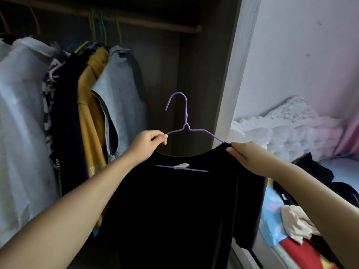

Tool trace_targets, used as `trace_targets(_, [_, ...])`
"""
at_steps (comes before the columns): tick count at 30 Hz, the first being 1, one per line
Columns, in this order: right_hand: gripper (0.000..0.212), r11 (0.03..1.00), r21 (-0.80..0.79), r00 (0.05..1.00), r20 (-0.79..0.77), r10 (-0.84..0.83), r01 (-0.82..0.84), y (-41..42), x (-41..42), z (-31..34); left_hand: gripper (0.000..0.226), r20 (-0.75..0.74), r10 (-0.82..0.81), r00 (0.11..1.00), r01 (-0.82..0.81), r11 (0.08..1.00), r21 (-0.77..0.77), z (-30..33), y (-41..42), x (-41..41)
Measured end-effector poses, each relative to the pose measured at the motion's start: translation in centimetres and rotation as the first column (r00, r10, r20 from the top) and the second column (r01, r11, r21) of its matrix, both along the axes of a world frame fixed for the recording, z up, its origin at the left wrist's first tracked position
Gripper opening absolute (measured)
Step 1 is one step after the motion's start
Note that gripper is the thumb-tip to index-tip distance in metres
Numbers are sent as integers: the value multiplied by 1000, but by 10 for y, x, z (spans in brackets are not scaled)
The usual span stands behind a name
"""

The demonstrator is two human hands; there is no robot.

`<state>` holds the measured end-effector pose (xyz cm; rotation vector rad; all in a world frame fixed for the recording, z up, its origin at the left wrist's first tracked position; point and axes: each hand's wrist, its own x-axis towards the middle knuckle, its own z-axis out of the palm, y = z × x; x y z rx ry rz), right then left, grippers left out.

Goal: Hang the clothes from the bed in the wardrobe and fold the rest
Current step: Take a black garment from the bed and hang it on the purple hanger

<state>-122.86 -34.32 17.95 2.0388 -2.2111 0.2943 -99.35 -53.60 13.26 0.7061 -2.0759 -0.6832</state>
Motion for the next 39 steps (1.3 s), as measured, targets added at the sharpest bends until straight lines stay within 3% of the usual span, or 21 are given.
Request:
trace_targets(5, [33,990,-140,1000,-1,-18,18,-15,12,9,24,-43,-30,999,34,995,89,12,-22,0])
trace_targets(10, [33,924,-338,974,-71,-214,178,-34,12,52,23,-42,-9,999,17,981,192,29,-82,-26])
trace_targets(14, [29,891,-349,946,-36,-321,290,-66,26,88,36,-197,262,945,-192,930,313,31,-136,-15])
trace_targets(16, [26,892,-299,940,60,-337,339,-91,35,100,46,-304,329,894,-203,902,381,42,-147,-4])
trace_targets(18, [30,895,-258,926,199,-320,364,-122,41,109,50,-379,249,892,-180,961,209,60,-147,8])
trace_targets(19, [32,889,-262,914,265,-308,376,-140,45,115,48,-357,179,917,-194,981,-4,73,-144,17])
trace_targets(20, [33,884,-264,900,317,-298,386,-152,49,120,46,-293,156,943,-238,933,-270,87,-137,23])
trace_targets(21, [34,882,-274,894,351,-280,384,-165,55,126,46,-233,215,948,-311,780,-543,102,-136,29])
trace_targets(22, [34,879,-297,892,376,-251,373,-180,61,133,48,-203,331,921,-367,572,-733,119,-136,37])
trace_targets(23, [33,876,-323,892,396,-219,359,-195,68,143,52,-141,482,865,-382,449,-808,140,-135,45])
trace_targets(25, [30,874,-353,886,435,-164,335,-224,82,163,57,128,699,704,-401,539,-741,177,-140,54])
trace_targets(27, [27,879,-353,874,468,-132,322,-257,98,186,60,397,698,596,-428,695,-578,200,-159,57])
trace_targets(29, [28,893,-331,863,492,-113,305,-288,112,205,62,521,651,552,-434,758,-488,207,-181,54])
trace_targets(33, [25,946,-232,890,444,-105,227,-332,132,217,64,533,594,602,-423,804,-418,203,-200,55])
trace_targets(39, [22,957,-159,938,291,-190,243,-360,140,181,70,482,608,631,-459,793,-400,198,-215,65])
